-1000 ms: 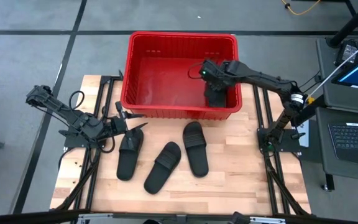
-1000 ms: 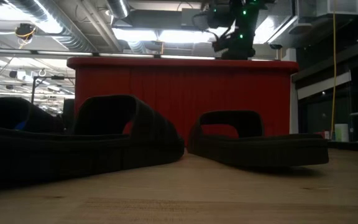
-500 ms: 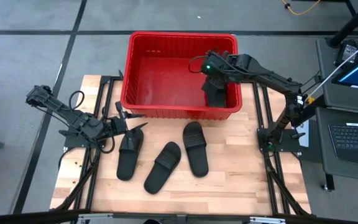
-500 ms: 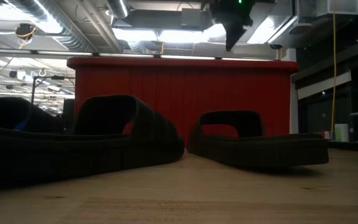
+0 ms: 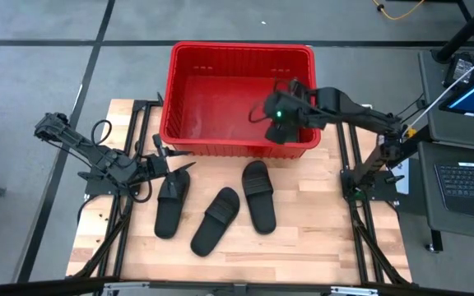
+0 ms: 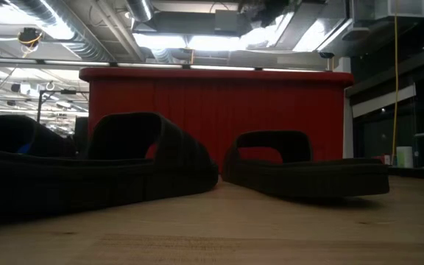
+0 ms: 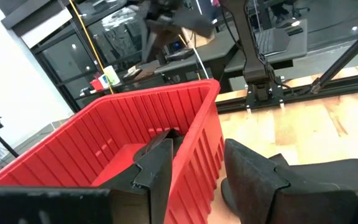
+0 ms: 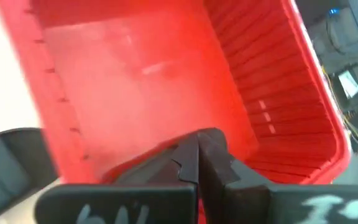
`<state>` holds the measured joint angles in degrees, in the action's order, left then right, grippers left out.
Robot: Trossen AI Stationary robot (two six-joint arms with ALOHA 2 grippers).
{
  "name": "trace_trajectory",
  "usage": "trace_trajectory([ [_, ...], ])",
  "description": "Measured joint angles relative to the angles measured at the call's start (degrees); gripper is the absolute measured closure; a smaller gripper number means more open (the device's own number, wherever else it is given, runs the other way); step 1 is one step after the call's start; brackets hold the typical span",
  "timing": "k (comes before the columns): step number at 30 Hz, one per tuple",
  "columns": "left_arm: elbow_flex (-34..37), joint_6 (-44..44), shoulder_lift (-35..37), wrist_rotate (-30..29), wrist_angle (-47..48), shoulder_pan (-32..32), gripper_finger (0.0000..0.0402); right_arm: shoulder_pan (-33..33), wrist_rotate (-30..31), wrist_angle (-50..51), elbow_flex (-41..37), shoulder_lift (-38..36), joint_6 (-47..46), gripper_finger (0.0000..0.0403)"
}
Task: Pick and place slides into bin
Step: Put the right black slide into the red bin
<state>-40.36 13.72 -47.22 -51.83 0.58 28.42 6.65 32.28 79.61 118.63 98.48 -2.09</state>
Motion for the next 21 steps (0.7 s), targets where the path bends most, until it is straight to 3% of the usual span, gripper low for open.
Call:
trace_trajectory([
  [9, 0.02, -0.67, 0.74, -0.02, -1.03, 1.52, 0.0261, -10.72, 7.78, 6.67, -2.41, -1.00, -14.14, 0.0402],
  [15, 0.02, -1.85, 0.83, 0.01, -1.06, 4.35, 0.0261, -19.94, 10.48, -2.51, -18.40, -6.90, -24.29, 0.0402],
  [21, 0.02, -2.00, 0.83, 0.01, -1.05, 6.89, 0.0261, -28.86, 11.16, -20.74, -34.47, -13.47, -27.52, 0.0403],
])
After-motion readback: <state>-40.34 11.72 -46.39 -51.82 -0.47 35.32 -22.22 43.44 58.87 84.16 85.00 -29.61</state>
